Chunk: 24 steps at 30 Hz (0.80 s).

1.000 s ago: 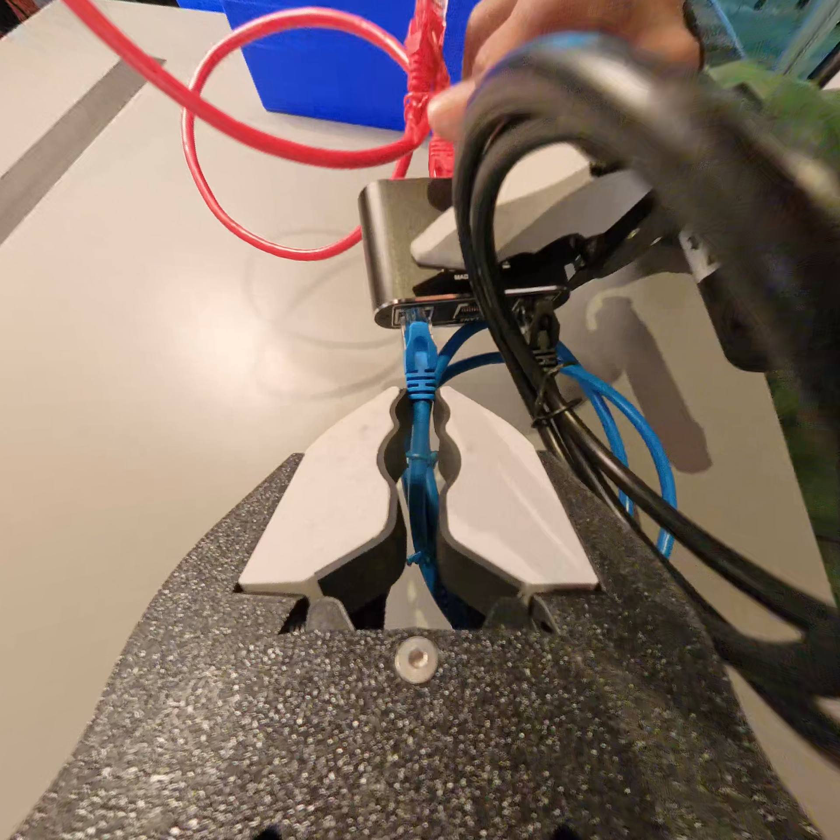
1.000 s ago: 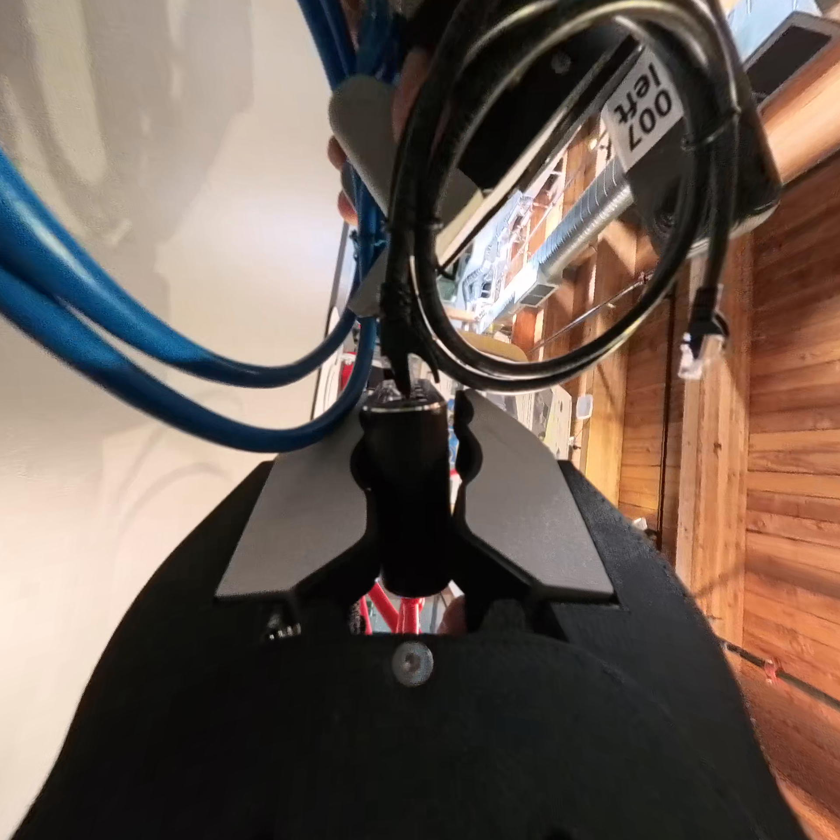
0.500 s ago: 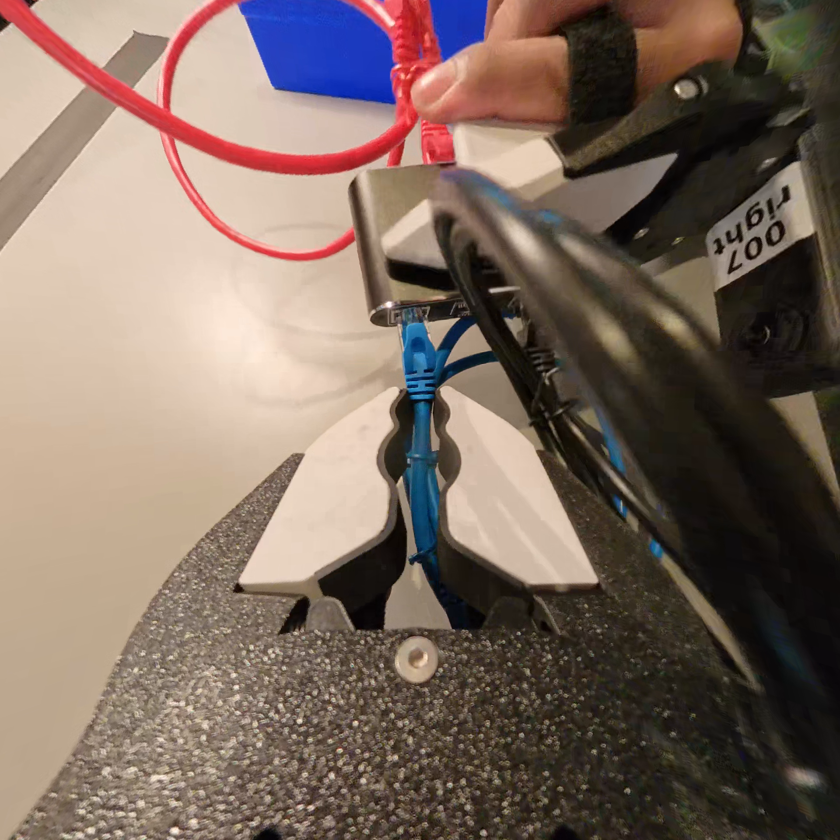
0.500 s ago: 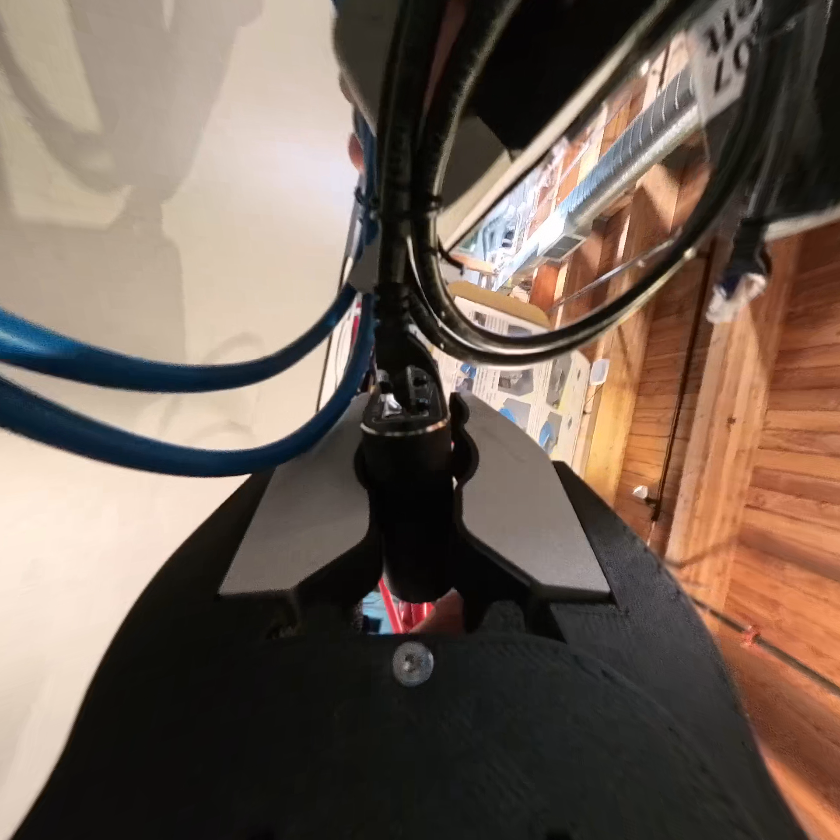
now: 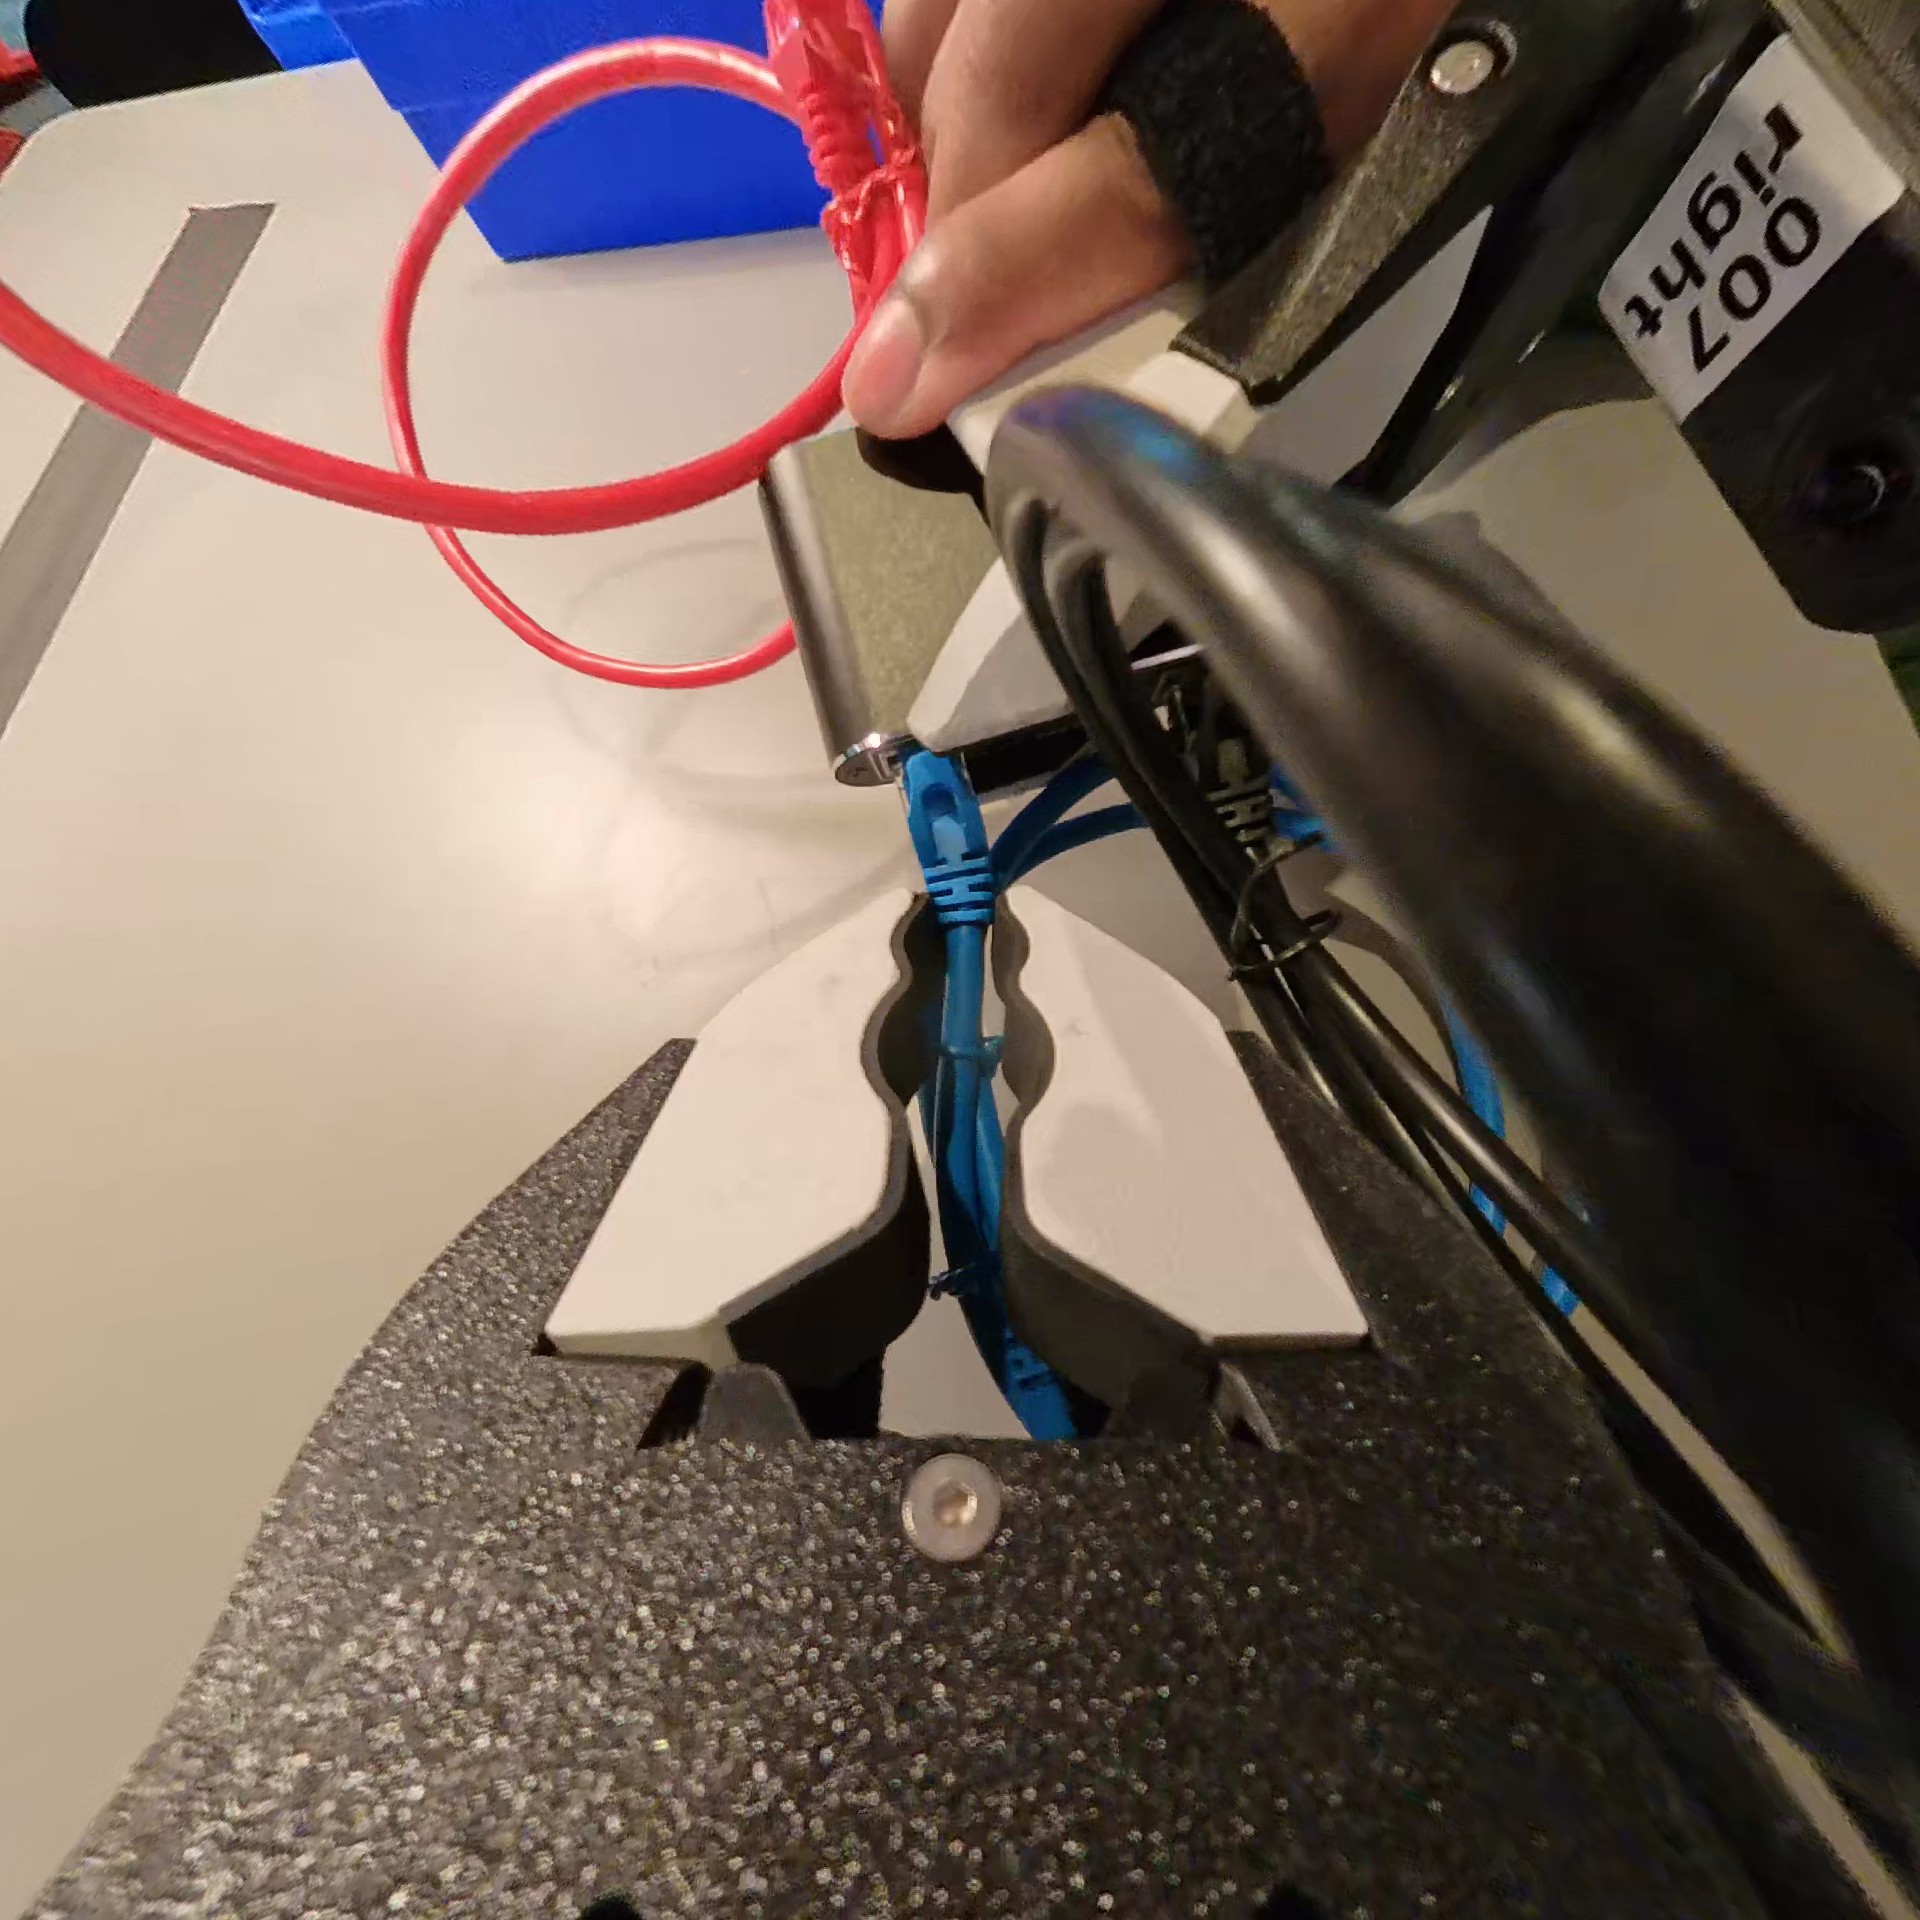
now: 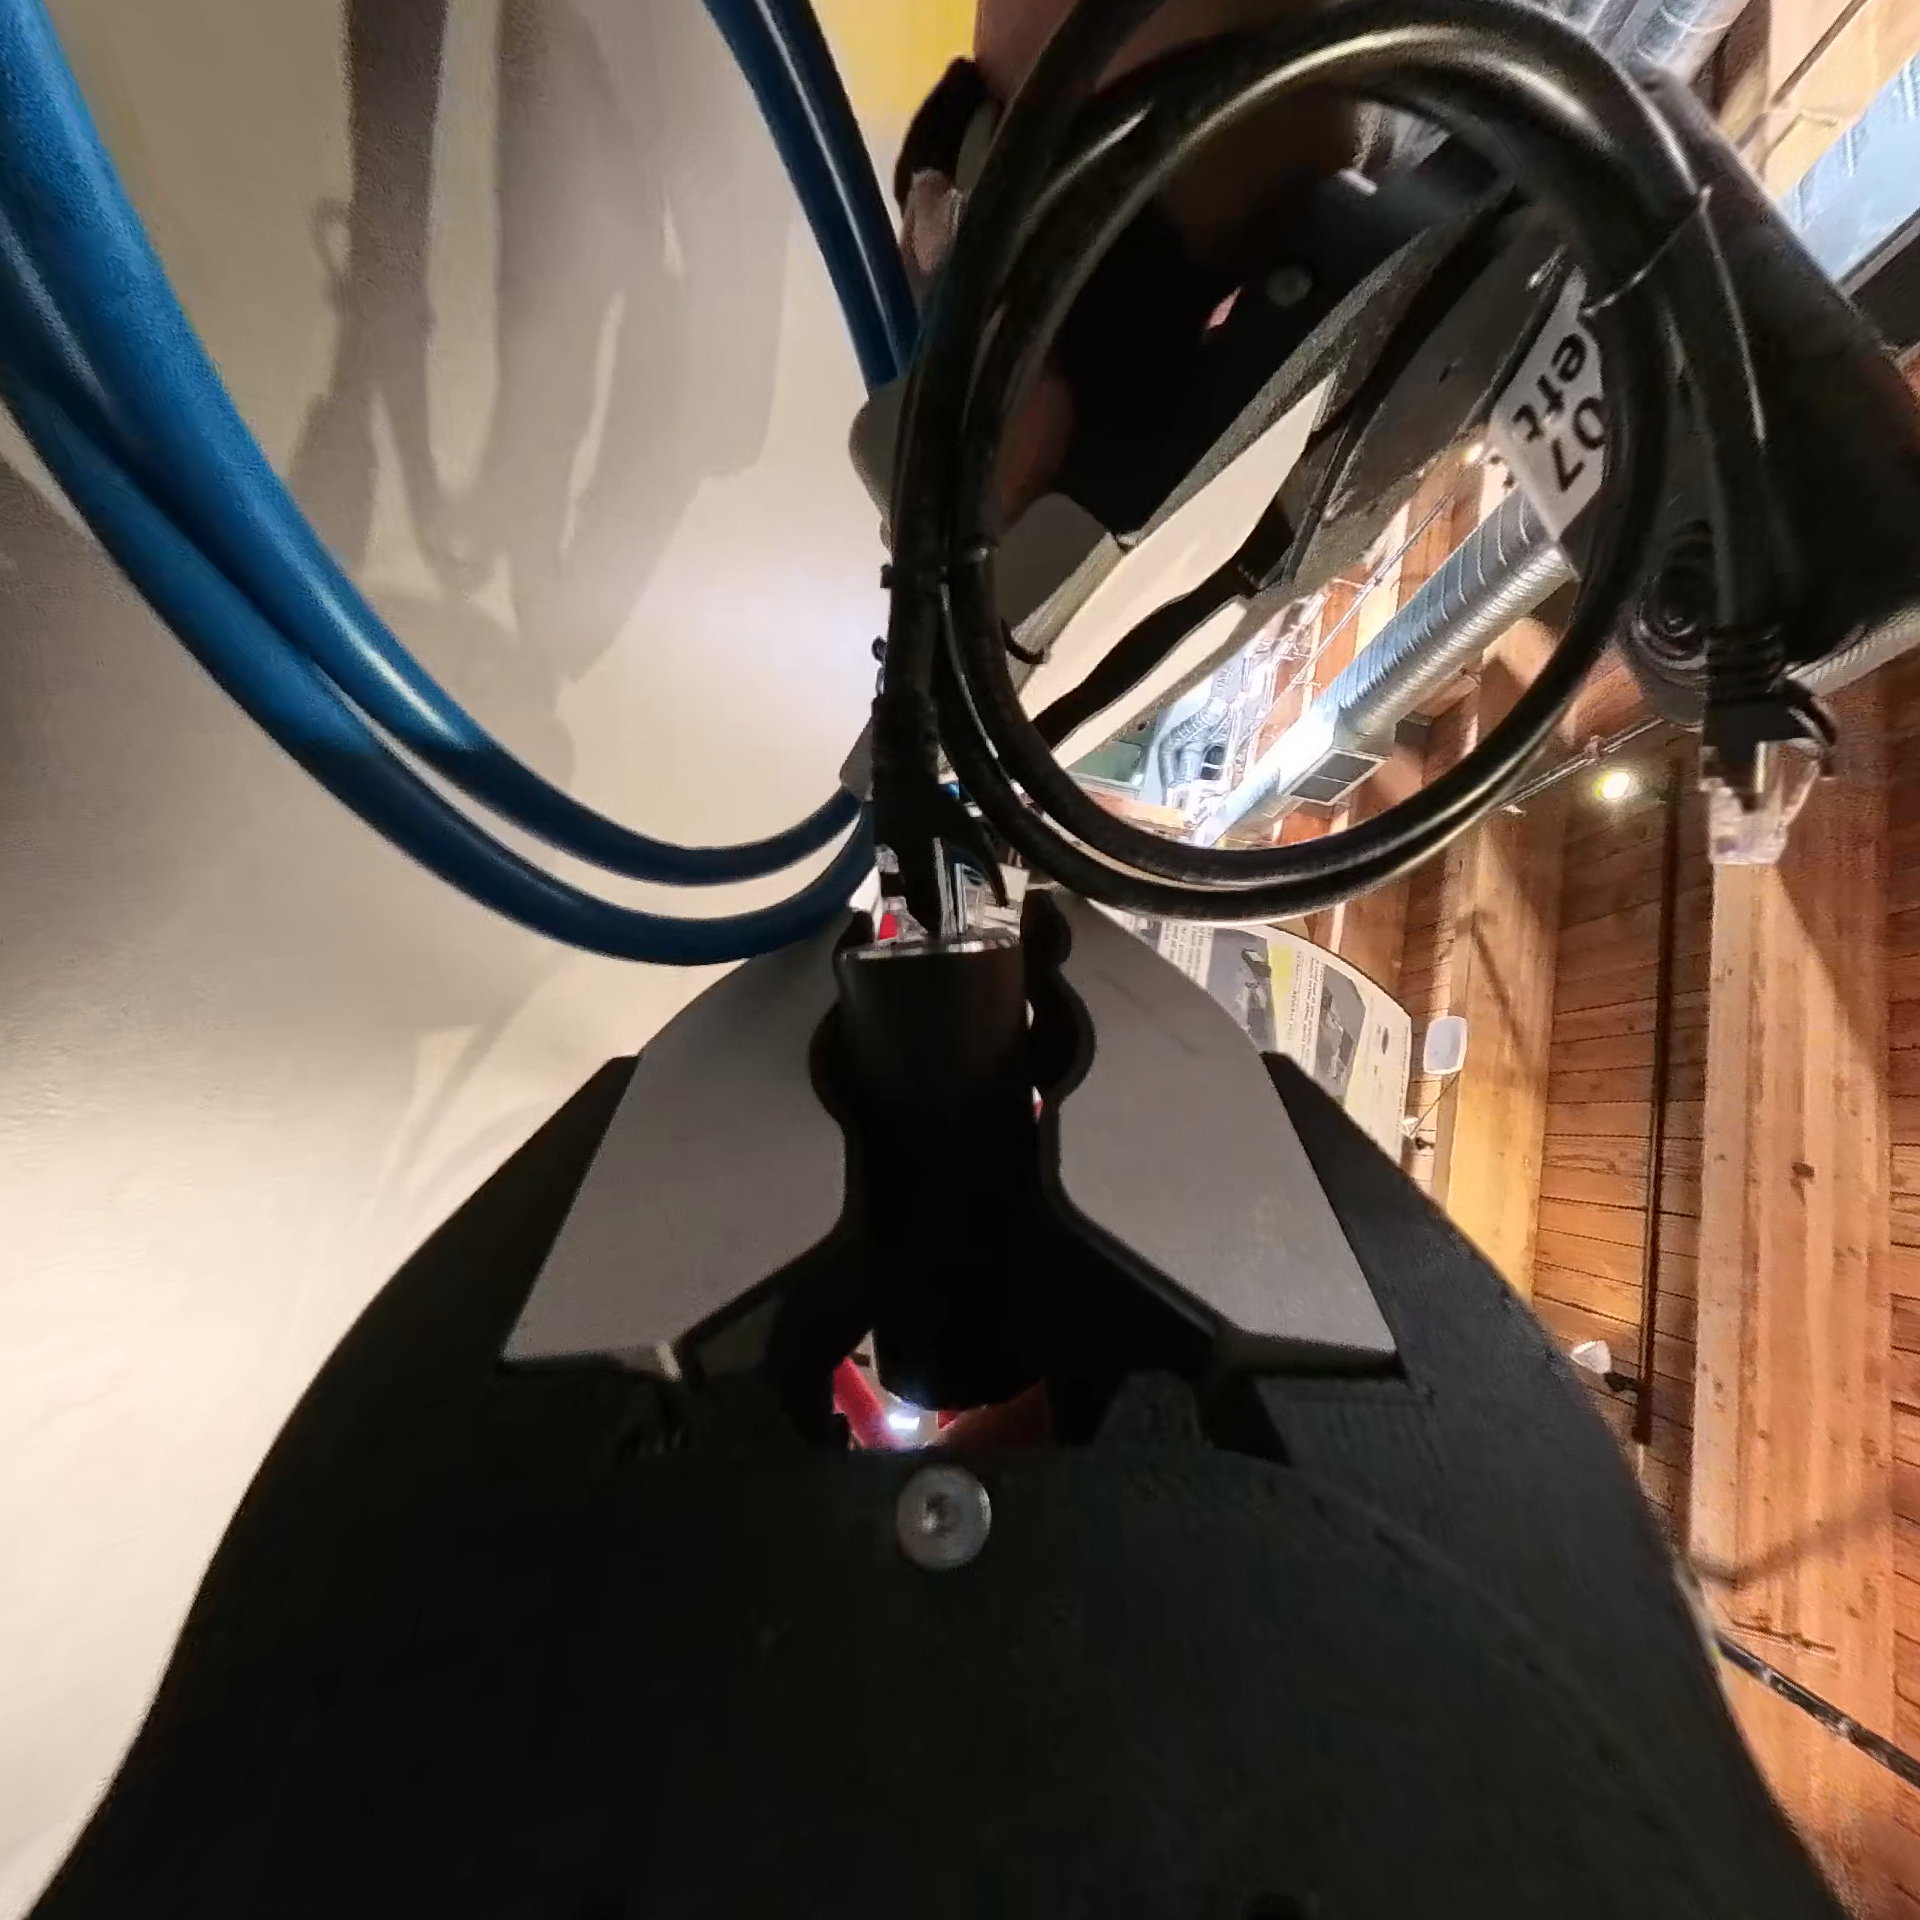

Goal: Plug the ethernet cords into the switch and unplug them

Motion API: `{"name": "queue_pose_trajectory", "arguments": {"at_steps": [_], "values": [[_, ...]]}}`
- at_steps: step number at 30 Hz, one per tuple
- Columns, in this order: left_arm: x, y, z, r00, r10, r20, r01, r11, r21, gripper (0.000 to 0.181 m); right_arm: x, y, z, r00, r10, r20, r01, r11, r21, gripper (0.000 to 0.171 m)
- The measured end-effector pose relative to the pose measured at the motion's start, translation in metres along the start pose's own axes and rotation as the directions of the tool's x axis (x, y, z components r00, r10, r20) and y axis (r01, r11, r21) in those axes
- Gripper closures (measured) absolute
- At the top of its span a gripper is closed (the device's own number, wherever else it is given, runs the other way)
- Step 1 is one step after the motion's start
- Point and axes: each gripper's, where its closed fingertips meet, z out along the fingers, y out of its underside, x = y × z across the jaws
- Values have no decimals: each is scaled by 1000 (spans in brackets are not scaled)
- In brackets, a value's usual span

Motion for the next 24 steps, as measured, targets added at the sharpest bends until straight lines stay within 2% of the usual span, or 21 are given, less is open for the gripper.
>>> {"name": "queue_pose_trajectory", "arguments": {"at_steps": [6,11,15,21,24], "values": [[-10,-12,-5,993,-119,12,118,989,85,167,10,16,3,992,114,-60,-116,992,-41,143],[-26,-23,-26,988,-119,95,96,972,215,156,13,31,0,988,143,-64,-149,984,-103,143],[-48,-28,-54,973,-183,144,121,925,360,149,12,41,0,986,154,-67,-162,976,-147,143],[-84,-11,-70,920,-295,258,162,886,435,124,18,52,-3,985,145,-92,-160,968,-194,143],[-86,-23,-83,922,-315,225,138,810,569,122,21,57,-5,985,136,-105,-157,962,-223,143]]}}
